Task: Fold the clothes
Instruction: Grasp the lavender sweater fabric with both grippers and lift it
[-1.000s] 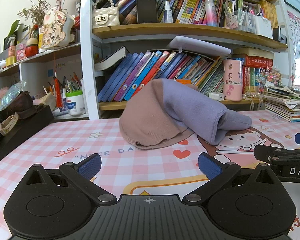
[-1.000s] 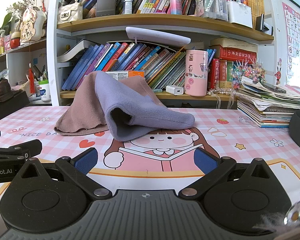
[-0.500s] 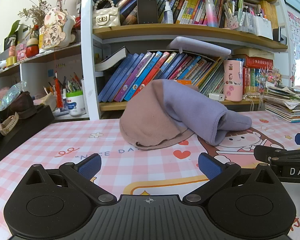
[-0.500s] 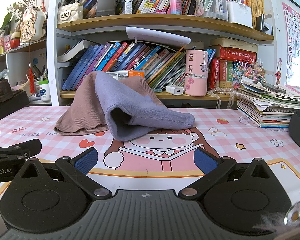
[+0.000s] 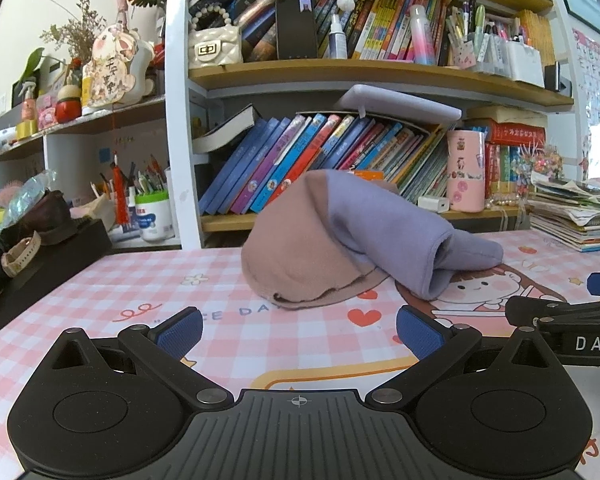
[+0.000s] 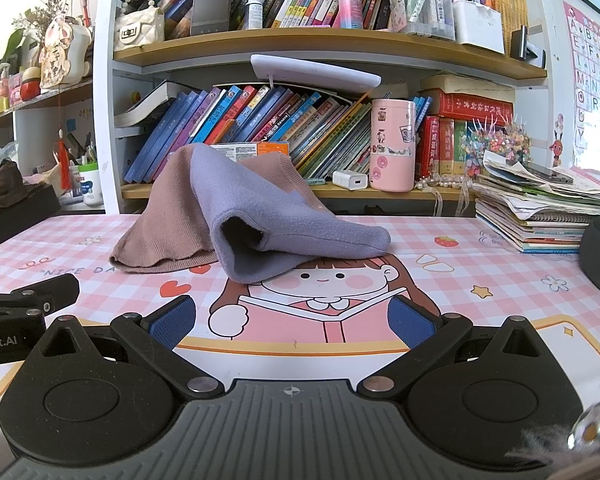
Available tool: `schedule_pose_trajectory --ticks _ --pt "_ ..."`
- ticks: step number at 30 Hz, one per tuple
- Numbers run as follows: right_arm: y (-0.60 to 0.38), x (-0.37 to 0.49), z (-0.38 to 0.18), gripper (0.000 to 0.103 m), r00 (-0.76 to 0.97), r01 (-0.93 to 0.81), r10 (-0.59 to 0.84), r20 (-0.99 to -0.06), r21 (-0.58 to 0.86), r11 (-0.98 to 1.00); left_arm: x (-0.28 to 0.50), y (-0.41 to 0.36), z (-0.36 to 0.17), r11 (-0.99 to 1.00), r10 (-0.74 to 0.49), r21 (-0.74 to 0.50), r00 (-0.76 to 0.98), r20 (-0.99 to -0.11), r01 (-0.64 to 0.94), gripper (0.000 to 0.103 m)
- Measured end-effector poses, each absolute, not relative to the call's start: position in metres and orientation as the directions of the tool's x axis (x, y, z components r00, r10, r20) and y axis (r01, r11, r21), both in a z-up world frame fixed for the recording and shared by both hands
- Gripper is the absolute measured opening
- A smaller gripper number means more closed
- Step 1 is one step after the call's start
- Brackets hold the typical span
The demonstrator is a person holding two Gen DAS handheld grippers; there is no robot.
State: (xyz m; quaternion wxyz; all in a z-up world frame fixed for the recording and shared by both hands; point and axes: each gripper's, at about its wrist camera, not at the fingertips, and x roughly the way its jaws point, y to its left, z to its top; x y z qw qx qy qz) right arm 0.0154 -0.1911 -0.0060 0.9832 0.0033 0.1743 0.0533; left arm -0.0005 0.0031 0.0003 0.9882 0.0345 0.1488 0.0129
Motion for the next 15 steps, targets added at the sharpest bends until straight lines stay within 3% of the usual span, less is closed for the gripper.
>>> schedule_pose_trajectory --ticks 7,15 --pt "-0.195 0.014 -0.005 0.103 0.931 -0.125 0.137 -0.337 0.058 0.99 0.002 0.002 0.0 0.997 0.022 0.078 0.952 -0.306 0.002 0.103" --pt "-0.228 0.04 0.001 0.101 0.883 -0.189 0.292 -0.367 0.29 0.938 0.027 -0.014 0.009 0.98 -0.087 0.141 0.943 -0.322 0.139 0.103"
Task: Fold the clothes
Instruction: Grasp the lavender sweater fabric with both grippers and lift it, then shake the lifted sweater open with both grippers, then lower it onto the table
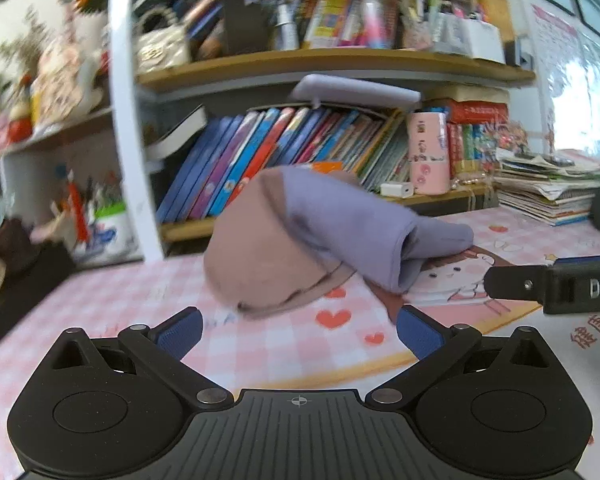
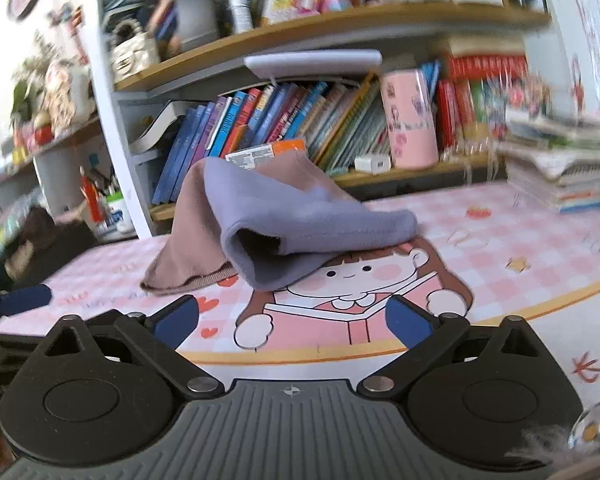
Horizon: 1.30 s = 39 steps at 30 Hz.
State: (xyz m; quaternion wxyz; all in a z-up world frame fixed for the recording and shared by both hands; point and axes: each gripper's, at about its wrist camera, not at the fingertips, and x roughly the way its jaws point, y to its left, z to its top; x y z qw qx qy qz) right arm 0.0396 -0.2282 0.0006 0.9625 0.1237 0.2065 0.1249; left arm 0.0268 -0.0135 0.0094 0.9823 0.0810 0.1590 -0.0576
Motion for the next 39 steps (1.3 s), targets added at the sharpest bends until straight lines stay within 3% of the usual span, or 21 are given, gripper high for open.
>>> schedule_pose_trajectory --ticks 4,8,11,17,21,24,25,26,28,29,34,39 --pt "-0.249 0.073 0.004 0.095 0.841 -0.173 0.38 -0.385 0.473 0.864 0.055 -0.03 0.015 0.957 -0.203 0.125 0.912 -0.355 0.262 0.103" --pt "-0.266 0.109 -0.001 0.083 0.793 -0.129 0.473 -0.383 0.654 0.745 0.082 -0.058 0.011 0.934 -0.216 0.189 0.901 -0.376 0.303 0.102" --pt "-0.277 0.138 -0.009 0.073 0.766 -0.062 0.52 -0.378 0.762 0.644 0.105 -0.075 0.008 0.92 -0.22 0.214 0.885 -0.411 0.328 0.091" --pt "-0.288 0.187 -0.021 0.069 0.75 0.063 0.535 -0.389 0.848 0.527 0.159 -0.081 -0.003 0.935 -0.168 0.194 0.851 -0.498 0.298 0.055" --pt "-0.286 0.213 -0.028 0.069 0.738 0.124 0.533 -0.414 0.859 0.496 0.173 -0.066 -0.011 0.927 -0.234 0.119 0.798 -0.556 0.355 0.007" --pt "-0.282 0.225 -0.032 0.068 0.735 0.15 0.529 -0.424 0.863 0.483 0.151 -0.056 0.0 0.905 -0.315 0.095 0.802 -0.508 0.415 0.006" --pt "-0.281 0.227 -0.034 0.06 0.734 0.158 0.528 -0.427 0.863 0.479 0.142 -0.051 0.005 0.898 -0.332 0.095 0.803 -0.494 0.429 0.006" --pt "-0.28 0.228 -0.035 0.042 0.731 0.164 0.529 -0.432 0.863 0.478 0.132 -0.045 0.01 0.892 -0.349 0.093 0.804 -0.481 0.442 0.006" --pt "-0.281 0.223 -0.039 0.022 0.72 0.158 0.546 -0.429 0.867 0.472 0.113 -0.035 0.017 0.88 -0.371 0.1 0.803 -0.467 0.464 0.006" --pt "-0.282 0.216 -0.041 0.017 0.719 0.138 0.563 -0.408 0.878 0.459 0.103 -0.029 0.018 0.874 -0.377 0.107 0.8 -0.466 0.474 0.006" --pt "-0.301 0.165 0.0 0.014 0.781 -0.023 0.567 -0.264 0.894 0.447 0.057 -0.028 0.033 0.807 -0.44 0.176 0.773 -0.458 0.564 0.005" --pt "-0.317 0.11 0.138 0.014 0.868 -0.33 0.496 0.033 0.785 0.524 0.0 -0.055 0.095 0.718 -0.603 0.266 0.766 -0.223 0.643 0.005"
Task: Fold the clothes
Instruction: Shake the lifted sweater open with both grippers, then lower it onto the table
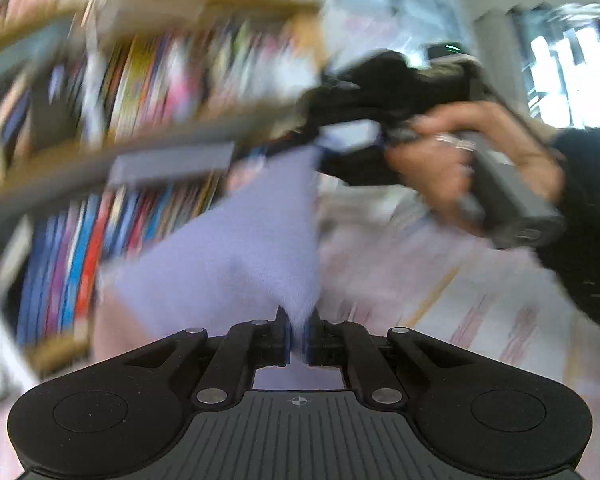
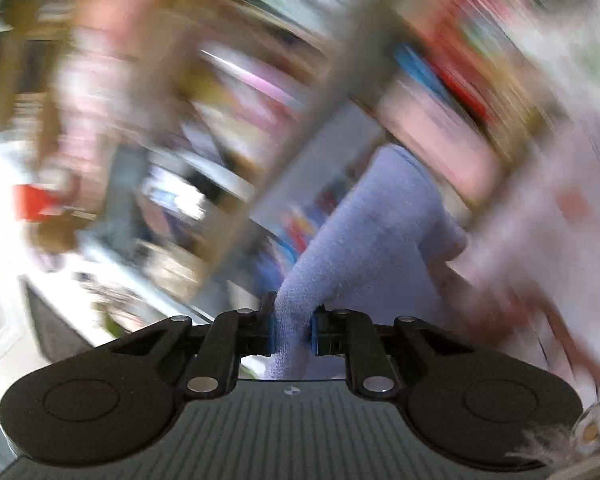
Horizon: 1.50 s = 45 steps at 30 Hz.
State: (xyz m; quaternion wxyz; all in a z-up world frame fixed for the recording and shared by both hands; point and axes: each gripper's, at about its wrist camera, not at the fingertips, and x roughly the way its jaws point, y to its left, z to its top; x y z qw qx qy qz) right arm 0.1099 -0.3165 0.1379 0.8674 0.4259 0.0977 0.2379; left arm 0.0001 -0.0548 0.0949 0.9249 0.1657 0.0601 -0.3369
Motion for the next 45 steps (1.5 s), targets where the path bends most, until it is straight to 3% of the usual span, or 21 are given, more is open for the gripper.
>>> schedule_pose_trajectory --ticks 5,8,11,17,20,25,29,35,40,45 --pt "-0.29 0.053 0.259 0.013 0.792 -0.604 0.541 0.281 0.486 0.631 -0.063 -0.02 0.168 0.65 -0.76 0.173 0.64 0.113 0.74 0.005" --pt "-0.264 0.05 0.286 0.014 0.737 -0.674 0.611 0.29 0.387 0.629 -0.07 0.02 0.182 0.62 -0.777 0.051 0.603 0.183 0.783 0.005" --pt "-0.224 0.07 0.267 0.014 0.748 -0.651 0.65 0.137 0.348 0.675 -0.062 0.043 0.162 0.618 -0.774 -0.064 0.621 0.125 0.783 0.005" --pt "-0.134 0.146 0.136 0.014 0.713 -0.512 0.62 -0.328 0.361 0.78 -0.031 0.077 0.058 0.787 -0.616 -0.208 0.753 -0.23 0.58 0.005" --pt "-0.099 0.17 0.078 0.014 0.666 -0.465 0.594 -0.452 0.371 0.804 -0.034 0.108 0.019 0.856 -0.516 -0.226 0.787 -0.338 0.465 0.005" --pt "-0.06 0.171 0.048 0.015 0.635 -0.495 0.62 -0.461 0.373 0.784 -0.03 0.145 0.007 0.892 -0.446 -0.26 0.815 -0.369 0.37 0.005" --pt "-0.034 0.167 0.048 0.037 0.629 -0.54 0.603 -0.491 0.283 0.793 -0.031 0.149 0.0 0.916 -0.397 -0.235 0.825 -0.401 0.326 0.008" --pt "-0.06 0.101 0.047 0.055 0.627 -0.678 0.613 -0.481 0.049 0.733 -0.029 0.151 -0.005 0.93 -0.366 -0.202 0.832 -0.418 0.308 0.009" --pt "-0.116 0.039 0.041 0.058 0.704 -0.656 0.529 -0.473 -0.149 0.74 -0.01 0.157 -0.005 0.956 -0.294 -0.157 0.836 -0.464 0.249 0.008" --pt "-0.197 0.005 0.034 0.059 0.771 -0.504 0.418 -0.48 -0.059 0.862 -0.007 0.181 0.003 0.984 -0.153 -0.152 0.866 -0.476 0.09 0.006"
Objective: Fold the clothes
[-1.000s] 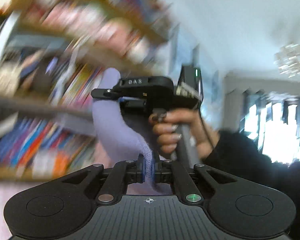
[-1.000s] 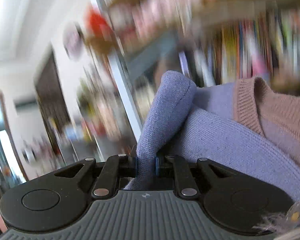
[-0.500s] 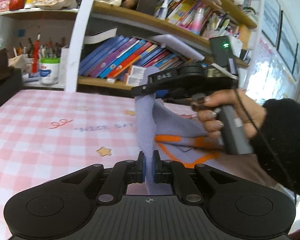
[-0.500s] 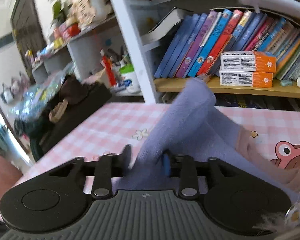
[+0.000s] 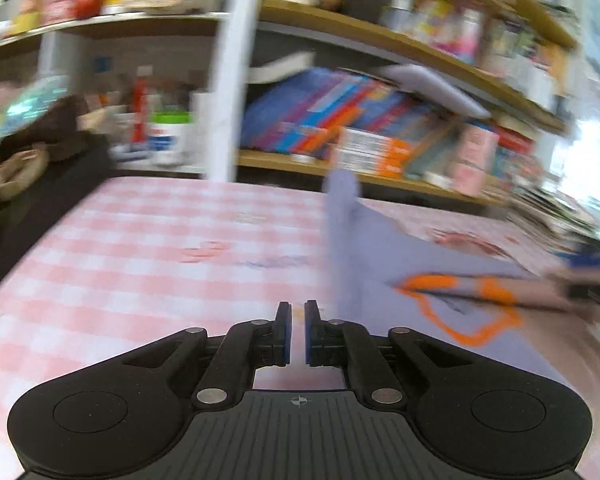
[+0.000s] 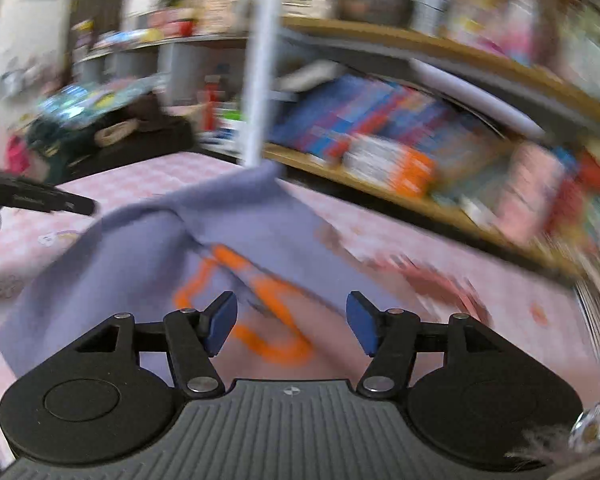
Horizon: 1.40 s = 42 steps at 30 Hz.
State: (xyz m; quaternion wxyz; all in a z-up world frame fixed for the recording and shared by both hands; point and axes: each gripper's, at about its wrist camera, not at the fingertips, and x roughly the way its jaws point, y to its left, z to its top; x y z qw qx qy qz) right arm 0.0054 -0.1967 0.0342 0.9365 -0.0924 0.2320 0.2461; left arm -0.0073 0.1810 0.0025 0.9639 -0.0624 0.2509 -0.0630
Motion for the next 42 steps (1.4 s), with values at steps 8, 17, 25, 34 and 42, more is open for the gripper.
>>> schedule_pose_trajectory --ticks 8,17,25,34,42 --pt "-0.306 -0.027 0.0 0.059 0.787 -0.199 0.319 -0.527 0.273 0.941 -0.039 0.131 0.034 0.971 -0.225 -0.021 0.872 -0.435 0.24 0.009" --pt "-0.307 0.019 0.013 0.029 0.822 -0.155 0.271 -0.501 0.262 0.953 0.025 0.01 0.04 0.812 -0.412 0.159 0.745 -0.524 0.562 0.016" --pt "-0.324 0.13 -0.019 0.016 0.76 -0.032 0.137 -0.635 0.174 0.984 0.077 -0.084 0.021 0.663 -0.463 0.298 0.689 -0.558 0.687 0.036" --pt "-0.278 0.086 0.001 0.024 0.821 -0.246 0.174 -0.544 -0.061 0.967 0.126 -0.088 0.007 0.66 -0.392 0.398 0.744 -0.541 0.638 0.041" --pt "-0.293 0.068 0.024 0.035 0.873 -0.296 0.216 -0.438 -0.122 0.947 0.162 -0.057 -0.001 0.745 -0.364 0.306 0.745 -0.558 0.593 0.041"
